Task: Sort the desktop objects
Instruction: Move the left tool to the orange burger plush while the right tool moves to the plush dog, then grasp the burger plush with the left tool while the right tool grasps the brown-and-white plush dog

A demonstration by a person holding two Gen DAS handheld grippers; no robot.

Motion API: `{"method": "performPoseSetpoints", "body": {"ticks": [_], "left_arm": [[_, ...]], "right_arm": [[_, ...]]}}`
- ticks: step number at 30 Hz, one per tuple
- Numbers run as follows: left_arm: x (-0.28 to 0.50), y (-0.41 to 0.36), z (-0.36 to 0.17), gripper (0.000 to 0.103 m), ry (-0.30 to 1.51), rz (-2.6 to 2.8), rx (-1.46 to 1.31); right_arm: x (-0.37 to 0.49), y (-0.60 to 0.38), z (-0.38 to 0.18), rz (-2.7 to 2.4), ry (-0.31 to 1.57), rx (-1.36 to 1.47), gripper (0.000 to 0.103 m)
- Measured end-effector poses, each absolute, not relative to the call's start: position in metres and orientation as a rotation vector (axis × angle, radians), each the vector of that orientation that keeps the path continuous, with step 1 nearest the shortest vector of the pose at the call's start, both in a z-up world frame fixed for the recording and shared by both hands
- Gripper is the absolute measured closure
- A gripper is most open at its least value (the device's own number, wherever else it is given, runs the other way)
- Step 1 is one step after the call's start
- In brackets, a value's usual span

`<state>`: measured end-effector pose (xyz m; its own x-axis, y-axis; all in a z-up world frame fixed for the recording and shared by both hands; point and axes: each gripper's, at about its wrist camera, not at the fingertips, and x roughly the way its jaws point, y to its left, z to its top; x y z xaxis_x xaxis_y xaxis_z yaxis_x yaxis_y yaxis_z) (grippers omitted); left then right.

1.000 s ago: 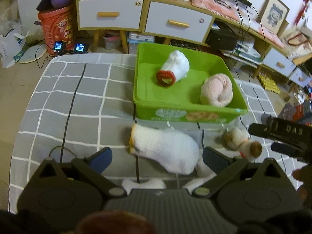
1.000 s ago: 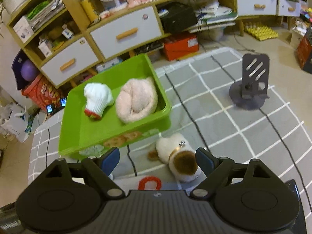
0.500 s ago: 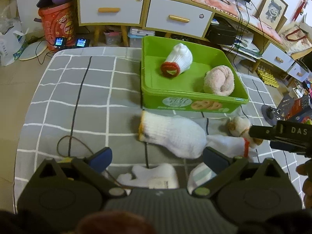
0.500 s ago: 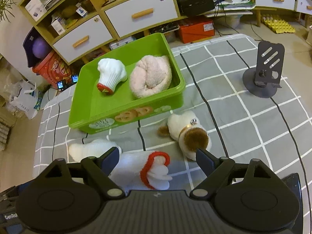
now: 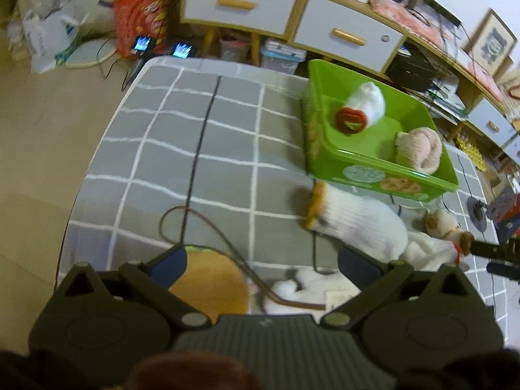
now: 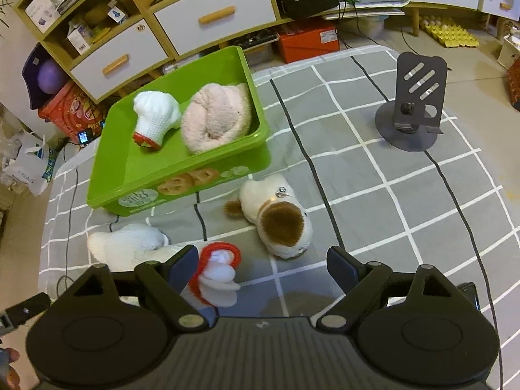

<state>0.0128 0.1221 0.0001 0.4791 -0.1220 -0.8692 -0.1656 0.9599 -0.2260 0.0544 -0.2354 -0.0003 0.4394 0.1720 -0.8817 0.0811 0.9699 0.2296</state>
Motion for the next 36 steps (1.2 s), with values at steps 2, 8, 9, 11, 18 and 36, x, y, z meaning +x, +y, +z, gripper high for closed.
{"method": "performPoseSetpoints", "body": {"ticks": [2,8,9,11,18,36], "left_arm": [[0.012,0.133,-0.002,0.001,1.084,0.036,-0.334],[0.008,0.158,-0.006,0.001,1.089,0.044,-0.428],[0.008,0.162,-0.007,0.001,1.090,0.044,-0.444],[0.008,0.169,-0.009,0.001,1.095,0.043,-0.473],[0.008,0.188,-0.020,0.001,1.116,0.069,-0.557],[0.007,0.181,-0.059,0.007,1.226,0.056,-0.499]], "right_arm": [[0.055,-0.235,-0.004,0.058,1.133,0.241,0.016],[0.056,-0.236,-0.007,0.055,1.152,0.232,0.016],[0.056,-0.237,-0.007,0.052,1.153,0.233,0.016],[0.056,-0.241,-0.008,0.042,1.154,0.241,0.016],[0.062,-0.248,-0.017,0.017,1.163,0.295,0.016],[0.091,-0.245,-0.051,-0.019,1.184,0.315,0.016]]}}
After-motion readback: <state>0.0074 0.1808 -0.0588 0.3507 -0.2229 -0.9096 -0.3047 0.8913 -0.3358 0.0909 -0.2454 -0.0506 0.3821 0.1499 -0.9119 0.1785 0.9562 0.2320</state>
